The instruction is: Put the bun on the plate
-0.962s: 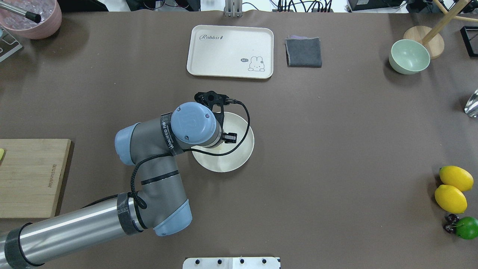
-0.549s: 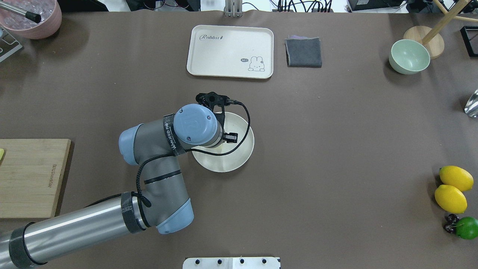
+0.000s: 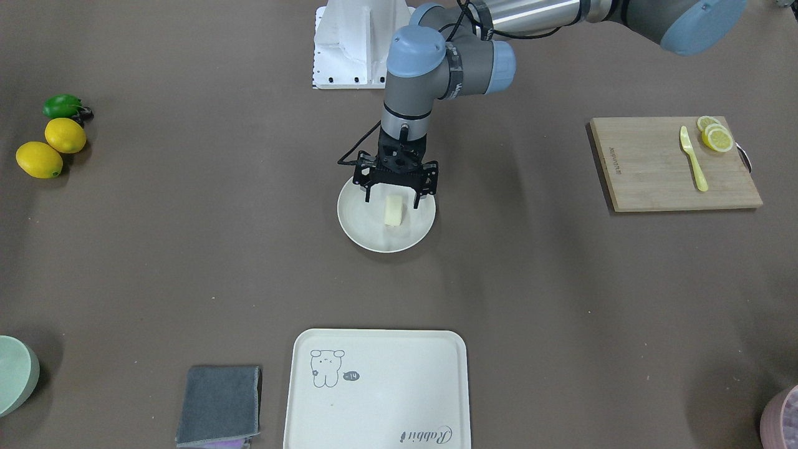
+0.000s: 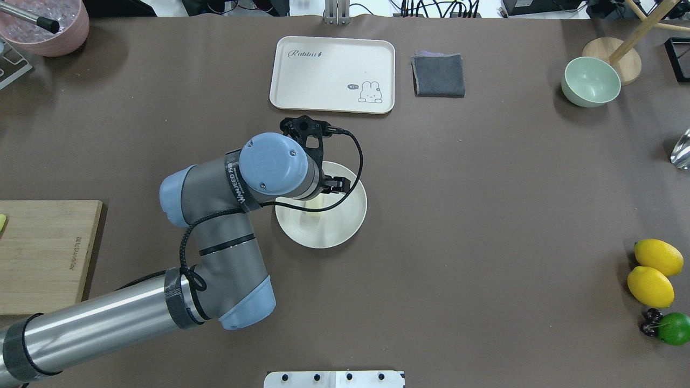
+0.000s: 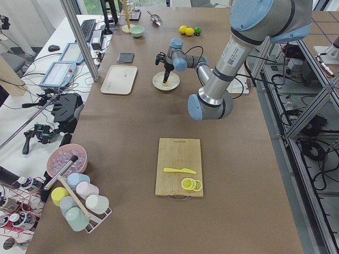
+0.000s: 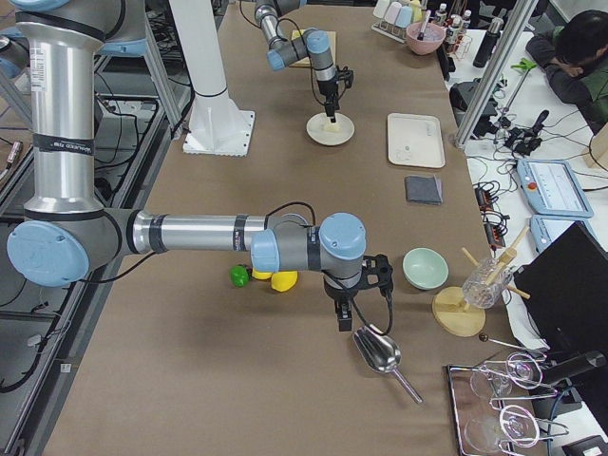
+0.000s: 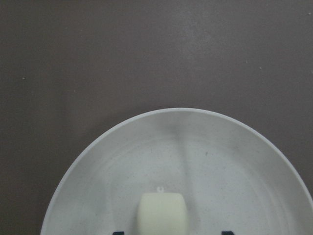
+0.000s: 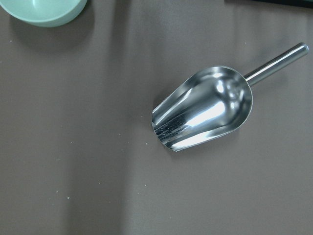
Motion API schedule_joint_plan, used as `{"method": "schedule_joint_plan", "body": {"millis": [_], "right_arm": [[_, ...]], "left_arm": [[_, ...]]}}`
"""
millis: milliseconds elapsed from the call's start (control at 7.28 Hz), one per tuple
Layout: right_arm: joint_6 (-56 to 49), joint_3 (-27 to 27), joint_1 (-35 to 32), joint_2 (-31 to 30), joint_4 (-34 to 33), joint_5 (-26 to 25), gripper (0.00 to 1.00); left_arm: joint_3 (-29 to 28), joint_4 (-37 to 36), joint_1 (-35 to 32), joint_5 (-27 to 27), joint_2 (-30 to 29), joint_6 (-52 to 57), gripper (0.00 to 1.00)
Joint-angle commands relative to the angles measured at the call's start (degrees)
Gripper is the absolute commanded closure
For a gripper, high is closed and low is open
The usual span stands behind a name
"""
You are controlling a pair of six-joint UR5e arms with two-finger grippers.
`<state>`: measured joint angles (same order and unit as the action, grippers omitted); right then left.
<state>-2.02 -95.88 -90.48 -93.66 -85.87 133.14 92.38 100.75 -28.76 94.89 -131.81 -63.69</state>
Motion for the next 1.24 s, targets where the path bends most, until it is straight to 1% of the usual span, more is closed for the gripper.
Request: {"method": "schedule_joint_plan", "body": {"millis": [0,137,275,412,549,687,824,962,1099], "right_arm": [[-0.18,0.08,-0.05,-0.29,-0.44,-0.16,0.00],[-0.18,0.08,-0.05,-0.29,-0.52,-0.16,0.00],[-0.18,0.08,-0.05,-0.12,-0.61,-0.16,0.00],[-0.18,-0.53,0.21,0.14,-2.18,-0.42,0.00],[-0.18,-2.45,0.57,0.06,-4.37,-2.43,0.00],[-0.18,-5.26,0.66,0.14,-7.96,-2.79,0.00],[-0.18,-6.85,0.74,0.06,-9.65,-2.80,0.00],[-0.18,-7.04,0.83,-0.20,-9.66,-2.80,0.00],[-0.18,-7.04,0.83,-0.38,-9.66,-2.80,0.00]], "left_arm": [[3.95,-0.03,-6.19,2.38,4.53,3.30,0.02],[6.21,0.85,-9.70,4.06,7.33,6.01,0.02],[8.84,1.29,-13.82,6.94,11.10,10.73,0.02],[10.00,1.99,-19.26,8.97,14.45,19.05,0.02],[9.49,2.09,-24.10,13.61,16.39,23.39,0.02],[9.14,2.09,-25.80,13.65,17.46,23.79,0.02],[9.40,2.26,-27.47,13.74,20.95,23.79,0.02],[9.31,2.52,-29.58,13.91,23.77,23.79,0.02],[9.22,1.48,-33.43,16.70,25.36,23.96,0.02]]}}
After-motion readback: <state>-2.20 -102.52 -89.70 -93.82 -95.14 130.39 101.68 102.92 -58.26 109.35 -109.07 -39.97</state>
